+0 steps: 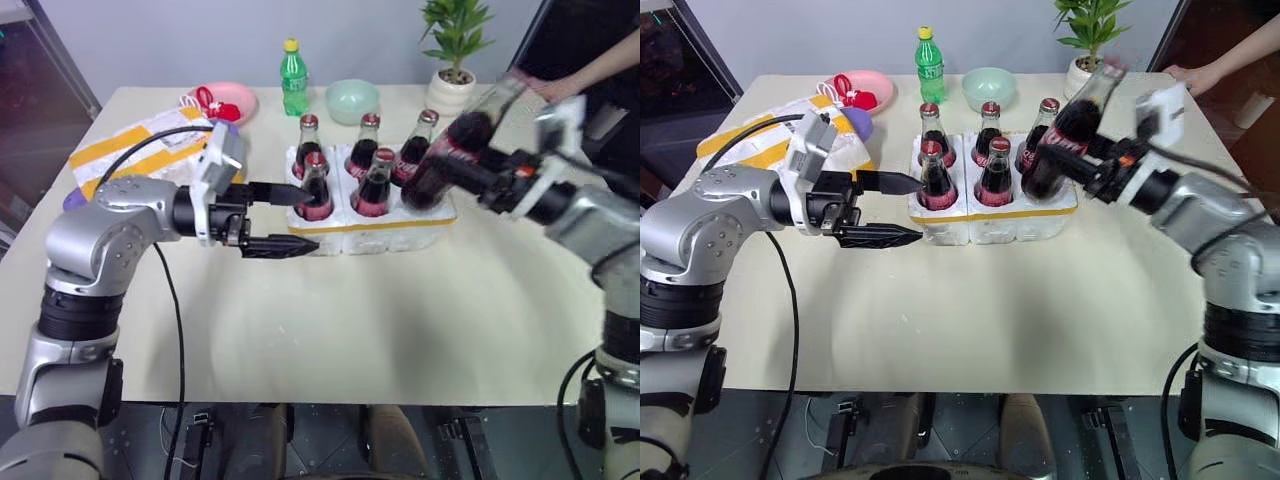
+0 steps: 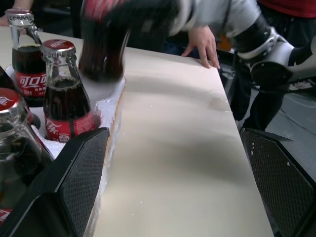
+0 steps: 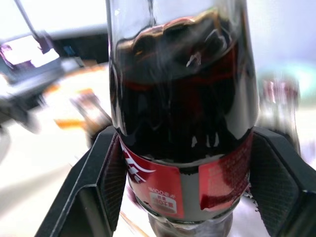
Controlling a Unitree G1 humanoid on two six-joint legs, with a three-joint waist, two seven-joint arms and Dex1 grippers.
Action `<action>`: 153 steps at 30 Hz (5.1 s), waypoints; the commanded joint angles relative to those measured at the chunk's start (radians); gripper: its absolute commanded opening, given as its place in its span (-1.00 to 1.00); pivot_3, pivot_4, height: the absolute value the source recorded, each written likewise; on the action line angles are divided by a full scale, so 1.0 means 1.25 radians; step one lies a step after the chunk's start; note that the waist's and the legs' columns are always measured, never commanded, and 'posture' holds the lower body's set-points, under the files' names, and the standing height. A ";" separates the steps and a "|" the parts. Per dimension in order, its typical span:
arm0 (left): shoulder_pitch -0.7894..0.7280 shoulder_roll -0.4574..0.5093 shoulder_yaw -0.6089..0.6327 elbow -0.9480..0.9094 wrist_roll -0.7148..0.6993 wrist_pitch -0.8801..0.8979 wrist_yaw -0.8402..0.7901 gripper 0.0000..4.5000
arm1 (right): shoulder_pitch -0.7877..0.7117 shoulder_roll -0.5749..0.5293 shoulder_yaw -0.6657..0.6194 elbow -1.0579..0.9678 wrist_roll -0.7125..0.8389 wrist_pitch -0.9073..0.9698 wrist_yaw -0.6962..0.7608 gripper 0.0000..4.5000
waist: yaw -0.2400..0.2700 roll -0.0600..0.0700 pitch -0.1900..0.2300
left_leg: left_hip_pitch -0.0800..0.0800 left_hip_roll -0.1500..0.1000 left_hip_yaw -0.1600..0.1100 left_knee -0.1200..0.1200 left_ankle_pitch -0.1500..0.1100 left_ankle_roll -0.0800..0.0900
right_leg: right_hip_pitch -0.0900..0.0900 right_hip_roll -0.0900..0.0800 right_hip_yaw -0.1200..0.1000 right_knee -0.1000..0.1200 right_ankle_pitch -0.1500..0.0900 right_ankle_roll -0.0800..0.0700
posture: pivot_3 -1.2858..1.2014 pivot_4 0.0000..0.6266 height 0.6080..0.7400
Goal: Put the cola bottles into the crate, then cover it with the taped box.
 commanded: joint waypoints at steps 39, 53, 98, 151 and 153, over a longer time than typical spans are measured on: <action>0.404 0.299 0.202 0.398 0.629 -0.582 0.444 1.00 | 0.142 -0.241 -0.288 -0.152 0.101 0.116 0.299 0.99 | 0.005 0.000 0.000 | 0.001 0.003 0.003 -0.001 0.000 0.000 | -0.002 0.001 0.000 0.001 -0.003 -0.006 | 0.03 -0.52 0.98; -0.050 0.209 -0.146 1.070 0.956 -0.827 0.744 1.00 | 0.210 -0.307 -0.418 -0.288 0.305 0.212 0.306 0.99 | 0.003 -0.003 -0.002 | 0.000 0.003 0.002 0.000 0.000 0.000 | -0.002 0.001 0.000 0.003 -0.001 -0.002 | 0.03 -0.52 0.98; -0.186 0.191 -0.134 0.059 0.765 -0.418 0.241 -0.94 | 0.350 -0.283 -0.428 -0.250 0.251 0.120 0.297 1.00 | -0.003 -0.006 -0.002 | -0.001 0.003 0.002 0.001 0.000 0.000 | -0.002 0.002 0.000 0.004 -0.001 -0.002 | 0.03 -0.52 0.98; -0.044 0.239 0.217 0.169 0.098 0.215 -0.202 0.76 | 0.378 -0.315 -0.379 -0.203 0.156 0.064 0.362 1.00 | -0.004 -0.005 -0.002 | 0.003 0.004 0.002 0.001 0.000 0.000 | 0.002 0.003 0.000 0.004 -0.001 -0.002 | 0.03 -0.52 0.98; -0.025 0.248 0.197 0.162 0.100 0.193 -0.198 0.76 | 0.376 -0.315 -0.370 -0.196 0.142 0.056 0.370 1.00 | -0.004 -0.005 -0.002 | 0.003 0.004 0.002 0.001 0.000 0.000 | 0.002 0.003 0.000 0.003 -0.001 -0.002 | 0.03 -0.52 0.98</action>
